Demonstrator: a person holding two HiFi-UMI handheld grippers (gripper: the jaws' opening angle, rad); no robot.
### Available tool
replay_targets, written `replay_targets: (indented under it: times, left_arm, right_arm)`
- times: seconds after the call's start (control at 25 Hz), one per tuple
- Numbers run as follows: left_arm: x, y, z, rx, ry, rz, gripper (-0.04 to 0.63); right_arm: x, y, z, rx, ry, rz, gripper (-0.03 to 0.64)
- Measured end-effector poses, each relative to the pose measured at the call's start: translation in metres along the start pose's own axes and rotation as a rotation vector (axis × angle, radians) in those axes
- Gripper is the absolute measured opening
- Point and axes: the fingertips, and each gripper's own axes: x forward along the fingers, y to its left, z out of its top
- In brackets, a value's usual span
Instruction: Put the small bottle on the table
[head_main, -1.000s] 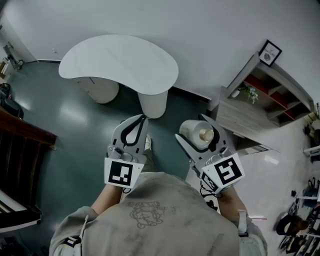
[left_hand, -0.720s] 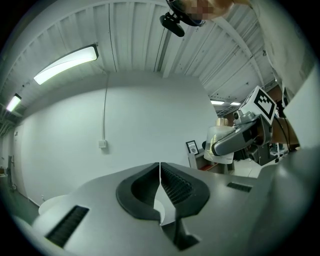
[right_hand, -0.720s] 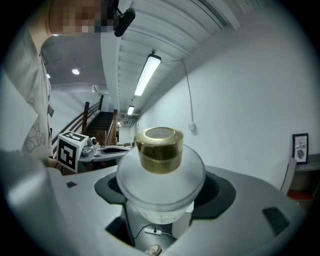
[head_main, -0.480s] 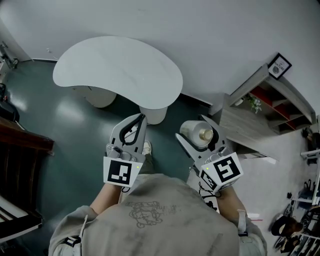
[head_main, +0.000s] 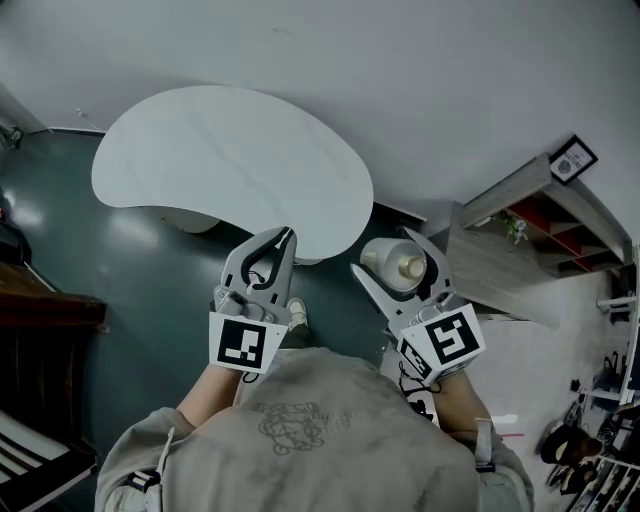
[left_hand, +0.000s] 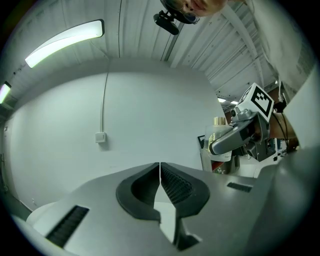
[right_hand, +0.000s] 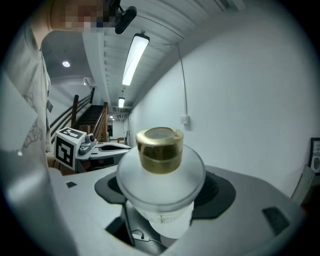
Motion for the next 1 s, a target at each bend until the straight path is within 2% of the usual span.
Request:
replay_targets:
  times: [0.2,0.44,1.0]
  left_arm:
    - [0.036,0.038,-0.003,0.007,-0.004,-0.023,0.021]
    - [0.056,0.066,-0.001,0.022,-0.027,-0.036,0.021]
    - [0.099,0.083,-0.007,-0.018,0.005,0.015,0.021]
  right_arm:
    - [0.044,-0.024,0.014,0.003,-0.001,-0.029,0.339]
    - [0.076,-0.036,0.021,0.001,0.004,-0.047,0.339]
    - [0.109,-0.075,0.019,-0.008,0.039,-0.001,0.339]
